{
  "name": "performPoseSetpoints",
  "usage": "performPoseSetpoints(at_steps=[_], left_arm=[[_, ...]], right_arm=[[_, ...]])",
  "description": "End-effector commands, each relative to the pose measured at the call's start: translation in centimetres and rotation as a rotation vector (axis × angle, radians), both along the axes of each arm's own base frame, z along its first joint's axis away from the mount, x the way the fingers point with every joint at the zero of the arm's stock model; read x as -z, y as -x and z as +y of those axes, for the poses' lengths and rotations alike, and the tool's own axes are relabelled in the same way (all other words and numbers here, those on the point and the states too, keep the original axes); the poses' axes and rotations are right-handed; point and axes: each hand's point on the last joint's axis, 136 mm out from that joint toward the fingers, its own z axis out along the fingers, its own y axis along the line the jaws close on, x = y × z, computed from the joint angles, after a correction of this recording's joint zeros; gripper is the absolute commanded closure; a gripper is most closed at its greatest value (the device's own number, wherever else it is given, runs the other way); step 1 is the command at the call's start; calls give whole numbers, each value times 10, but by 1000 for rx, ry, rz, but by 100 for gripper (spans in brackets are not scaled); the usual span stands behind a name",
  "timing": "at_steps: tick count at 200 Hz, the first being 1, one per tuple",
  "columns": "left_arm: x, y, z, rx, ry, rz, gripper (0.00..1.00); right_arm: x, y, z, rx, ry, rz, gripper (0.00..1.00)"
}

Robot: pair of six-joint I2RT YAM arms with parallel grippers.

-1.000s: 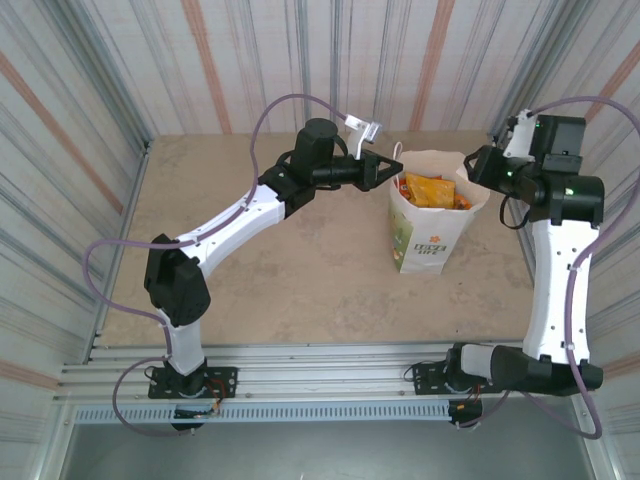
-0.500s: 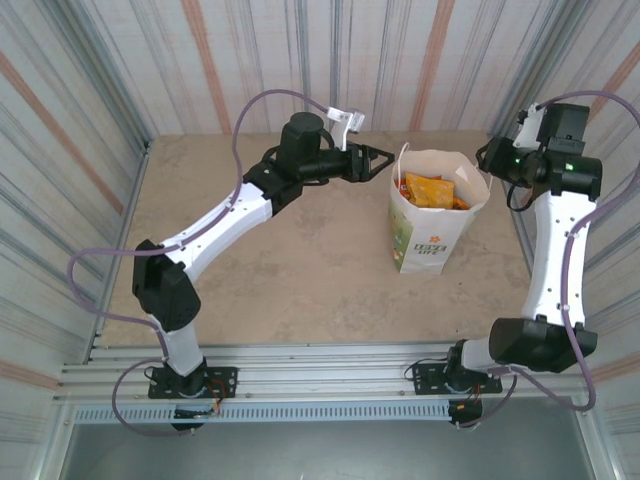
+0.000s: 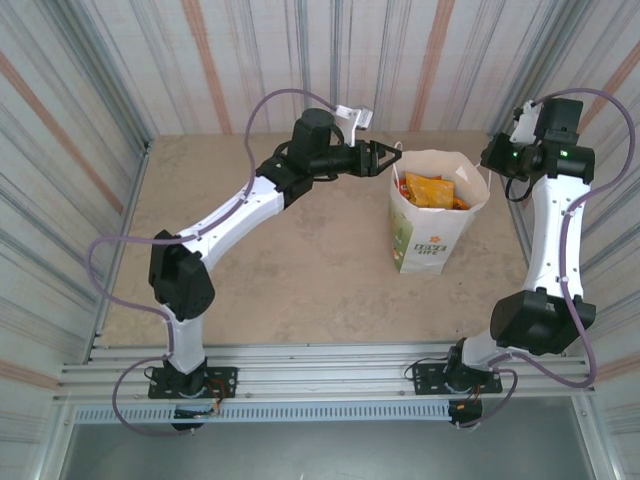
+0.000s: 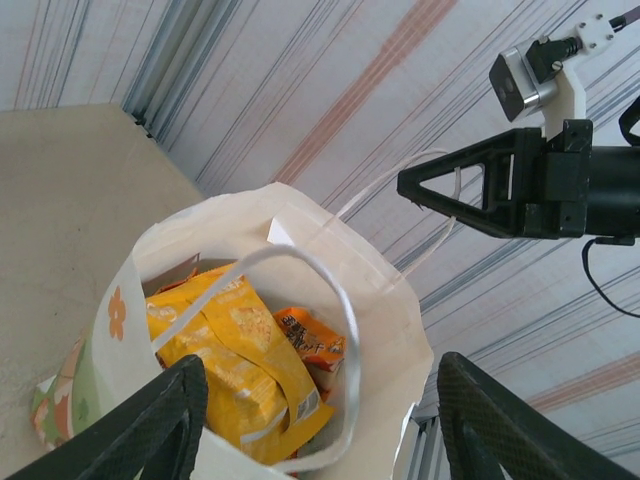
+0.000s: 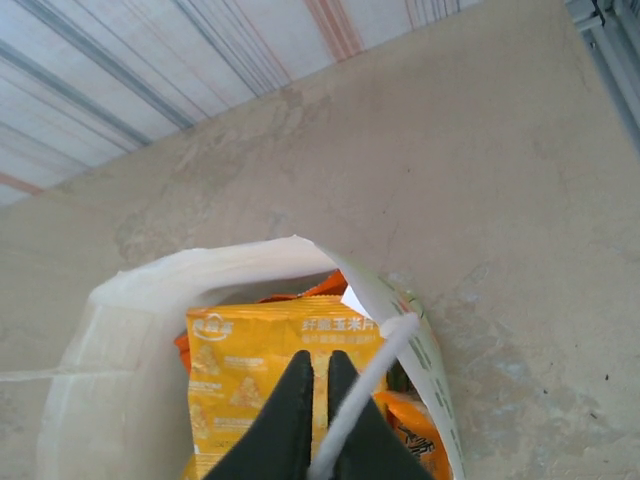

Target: Place the snacks into the paper bag

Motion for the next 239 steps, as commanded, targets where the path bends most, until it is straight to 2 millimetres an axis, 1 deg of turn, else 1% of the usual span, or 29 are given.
performPoseSetpoints(at_steps=[1,22,40,48,70,78,90,106,138,167,188,210,219,230,239], left_arm=[[-6,4,-12,41,18,1,38],[-10,5,-20,62,29,-9,42],[-8,2,-22,53,25,-14,52],[-6,0,-21,47,21,-15,60],[-8,1,-19,58,16,-24,92],[-10,1,-16,55,13,-24,100],[-15,2,-9,39,3,-37,100],[-22,3,6,-5,-32,-61,100],[-33,6,47,-91,-127,-111,100],[-43,10,88,-145,-164,-124,100],[-44,14,118,-192,-199,-136,100],[-39,19,148,-232,-228,-128,100],[-35,21,161,-252,-241,-121,100],[-25,22,176,-277,-261,-109,100],[-19,24,188,-297,-272,-99,100]], right_arm=[[-10,-2,1,-22,-1,-39,94],[-11,-1,2,-28,-4,-44,99],[-13,0,5,-39,-9,-53,100],[-17,0,6,-44,-14,-64,100],[-25,2,12,-60,-24,-84,100],[-27,3,14,-66,-27,-88,100],[-31,6,20,-79,-27,-97,100],[-38,8,30,-95,-25,-115,100],[-57,14,53,-113,-29,-171,100],[-66,16,84,-153,-54,-208,100],[-68,15,113,-196,-82,-230,100],[-66,15,147,-247,-97,-236,100],[-63,15,160,-264,-98,-237,100],[-59,15,174,-276,-99,-236,100],[-53,14,183,-283,-107,-234,100]])
